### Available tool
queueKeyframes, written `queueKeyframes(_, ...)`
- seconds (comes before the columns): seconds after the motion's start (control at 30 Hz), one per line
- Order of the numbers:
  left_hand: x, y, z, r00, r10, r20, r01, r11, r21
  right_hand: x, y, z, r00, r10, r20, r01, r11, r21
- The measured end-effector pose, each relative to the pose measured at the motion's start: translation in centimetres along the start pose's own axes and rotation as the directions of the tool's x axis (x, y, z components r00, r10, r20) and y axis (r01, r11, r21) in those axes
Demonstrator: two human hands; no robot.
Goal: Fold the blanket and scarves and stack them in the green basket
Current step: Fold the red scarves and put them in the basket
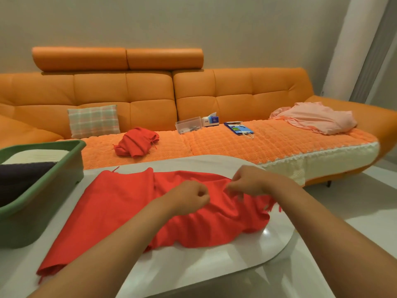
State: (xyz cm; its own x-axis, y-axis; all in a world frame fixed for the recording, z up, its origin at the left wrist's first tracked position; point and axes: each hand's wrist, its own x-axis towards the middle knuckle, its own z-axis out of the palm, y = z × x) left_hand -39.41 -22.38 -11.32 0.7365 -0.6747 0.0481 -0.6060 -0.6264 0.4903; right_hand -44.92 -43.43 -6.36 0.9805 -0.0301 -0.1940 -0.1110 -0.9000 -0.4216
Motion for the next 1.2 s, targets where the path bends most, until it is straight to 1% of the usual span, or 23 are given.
queueKeyframes(0.03,1.1,-0.1,0.0,0.995,0.025,-0.101,-0.020,0.999,0.047,1.3,0.4,0.3,0.982,-0.035,-0.185,0.025,0.998,-0.055)
queueKeyframes(0.07,2.2,-0.4,0.1,0.986,0.037,-0.165,-0.027,0.997,0.066,2.5,0.8,0.7,0.950,-0.063,-0.305,0.020,0.990,-0.140)
queueKeyframes(0.1,3.4,-0.7,0.2,0.978,0.042,-0.204,-0.025,0.996,0.087,3.7,1.2,1.0,0.934,-0.081,-0.348,0.007,0.977,-0.211)
queueKeyframes(0.17,5.9,-1.3,0.4,0.976,0.044,-0.212,-0.009,0.987,0.161,5.7,2.2,1.8,0.957,-0.054,-0.284,-0.047,0.939,-0.340)
queueKeyframes(0.27,9.5,-2.6,1.3,0.991,0.022,-0.132,0.010,0.972,0.234,7.5,3.7,2.8,0.978,0.024,-0.209,-0.123,0.871,-0.476)
queueKeyframes(0.37,11.6,-3.4,2.4,1.000,-0.013,-0.028,0.022,0.946,0.324,8.3,4.7,2.8,0.965,-0.040,-0.259,-0.062,0.926,-0.373)
queueKeyframes(0.43,12.1,-3.5,2.6,0.999,-0.022,-0.047,0.039,0.913,0.406,8.4,4.9,2.4,0.921,-0.137,-0.364,0.028,0.957,-0.289)
queueKeyframes(0.5,12.1,-3.3,2.3,0.976,0.006,-0.216,0.087,0.903,0.420,8.0,5.2,1.7,0.833,-0.214,-0.510,0.108,0.967,-0.229)
queueKeyframes(0.57,11.5,-3.0,1.5,0.914,-0.005,-0.405,0.130,0.951,0.281,7.2,5.2,1.1,0.758,-0.255,-0.600,0.191,0.967,-0.170)
queueKeyframes(0.6,11.1,-3.0,1.0,0.889,-0.024,-0.458,0.134,0.969,0.210,6.6,5.1,0.8,0.757,-0.269,-0.596,0.226,0.963,-0.147)
queueKeyframes(0.63,10.8,-3.0,0.6,0.884,-0.040,-0.465,0.132,0.977,0.168,6.0,5.2,0.5,0.803,-0.259,-0.537,0.219,0.966,-0.138)
queueKeyframes(0.7,10.1,-3.0,0.1,0.921,-0.038,-0.388,0.114,0.978,0.174,4.7,5.2,-0.1,0.957,-0.129,-0.260,0.067,0.970,-0.236)
queueKeyframes(0.73,9.7,-3.1,0.0,0.943,-0.023,-0.331,0.100,0.971,0.218,4.1,5.2,-0.3,0.995,0.001,-0.103,-0.036,0.939,-0.343)
queueKeyframes(0.77,9.4,-3.0,0.0,0.959,-0.006,-0.284,0.085,0.960,0.268,3.5,5.1,-0.3,0.993,0.115,-0.012,-0.109,0.896,-0.429)
queueKeyframes(0.8,9.2,-2.9,0.1,0.967,0.010,-0.256,0.069,0.951,0.300,3.2,5.2,-0.1,0.986,0.168,0.008,-0.145,0.875,-0.462)
queueKeyframes(0.83,9.1,-2.8,0.3,0.970,0.023,-0.243,0.055,0.949,0.311,3.2,5.2,0.1,0.986,0.162,-0.033,-0.161,0.897,-0.412)
queueKeyframes(0.9,9.3,-2.5,0.4,0.967,0.060,-0.247,0.022,0.949,0.315,3.6,5.1,0.2,0.968,0.114,-0.222,-0.164,0.962,-0.218)
queueKeyframes(0.93,9.5,-2.2,0.4,0.963,0.086,-0.254,0.002,0.945,0.328,4.0,5.1,0.3,0.949,0.097,-0.301,-0.157,0.971,-0.180)
queueKeyframes(0.97,9.7,-2.0,0.5,0.959,0.120,-0.258,-0.022,0.936,0.351,4.6,5.3,0.3,0.943,0.083,-0.322,-0.156,0.965,-0.209)
queueKeyframes(1.07,10.9,-1.8,0.5,0.938,0.217,-0.269,-0.091,0.906,0.413,6.4,6.0,0.6,0.985,0.117,-0.126,-0.153,0.929,-0.336)
queueKeyframes(1.1,11.4,-1.8,0.4,0.934,0.223,-0.281,-0.094,0.907,0.410,7.2,6.3,0.9,0.987,0.132,-0.096,-0.158,0.922,-0.355)
queueKeyframes(1.13,11.9,-1.8,0.4,0.932,0.217,-0.290,-0.088,0.912,0.400,8.1,6.6,1.1,0.983,0.132,-0.127,-0.168,0.923,-0.347)
queueKeyframes(1.2,13.1,-2.1,0.1,0.942,0.163,-0.294,-0.041,0.924,0.381,10.1,7.3,1.4,0.949,0.138,-0.284,-0.227,0.924,-0.309)
